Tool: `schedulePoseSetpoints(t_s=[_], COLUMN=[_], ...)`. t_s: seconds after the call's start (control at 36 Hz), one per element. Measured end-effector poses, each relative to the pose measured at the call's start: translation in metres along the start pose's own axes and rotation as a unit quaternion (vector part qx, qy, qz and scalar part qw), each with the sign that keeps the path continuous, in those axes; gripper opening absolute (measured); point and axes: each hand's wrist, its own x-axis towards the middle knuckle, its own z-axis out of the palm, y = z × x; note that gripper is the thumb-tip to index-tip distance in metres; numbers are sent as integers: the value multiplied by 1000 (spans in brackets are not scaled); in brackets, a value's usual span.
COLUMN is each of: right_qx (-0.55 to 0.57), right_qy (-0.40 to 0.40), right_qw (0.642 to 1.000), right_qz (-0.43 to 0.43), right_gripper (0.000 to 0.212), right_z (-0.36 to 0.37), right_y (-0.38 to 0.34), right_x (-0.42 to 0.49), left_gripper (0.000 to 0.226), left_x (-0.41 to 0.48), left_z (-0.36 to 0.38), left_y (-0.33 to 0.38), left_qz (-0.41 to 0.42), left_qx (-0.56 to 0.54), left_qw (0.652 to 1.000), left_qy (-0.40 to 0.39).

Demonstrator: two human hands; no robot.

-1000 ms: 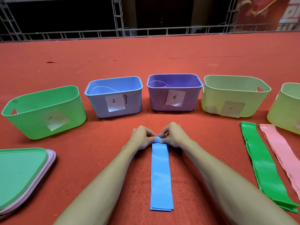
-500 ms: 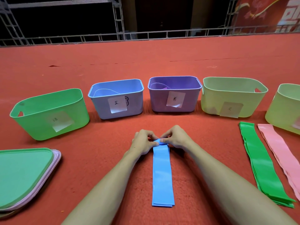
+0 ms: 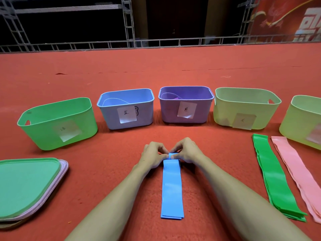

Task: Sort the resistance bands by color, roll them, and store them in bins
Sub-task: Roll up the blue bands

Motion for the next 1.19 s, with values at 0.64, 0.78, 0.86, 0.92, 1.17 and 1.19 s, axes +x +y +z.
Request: schedulePoseSetpoints(t_s=[0.64, 0.78, 0.86, 0.92, 1.17, 1.19], right_qx=[-3, 5, 4, 6, 31, 33], right_qy=[11, 18, 20, 17, 15, 20], right_qw=[1000, 1000, 1000, 1000, 999, 999], right_qz=[-5, -8, -5, -3, 8, 12], right_gripper=[20, 19, 15, 12, 4, 5], right_z=[4, 6, 7, 7, 3, 4], right_y=[2, 1, 2, 2, 1, 1], right_x=[-14, -20, -21, -22, -32, -33], left_gripper=[10, 18, 34, 31, 13, 13], left_x=[-18, -19, -18, -20, -27, -28], left_z=[-5, -2, -5, -7, -5, -4], left_y=[10, 10, 7, 7, 9, 8], left_qz=[5, -6, -15, -13, -8, -8], left_qx=[-3, -15, 11, 36, 44, 45], left_qw=[1000, 999, 1000, 999, 999, 999], left_qy=[28, 31, -6, -37, -26, -26])
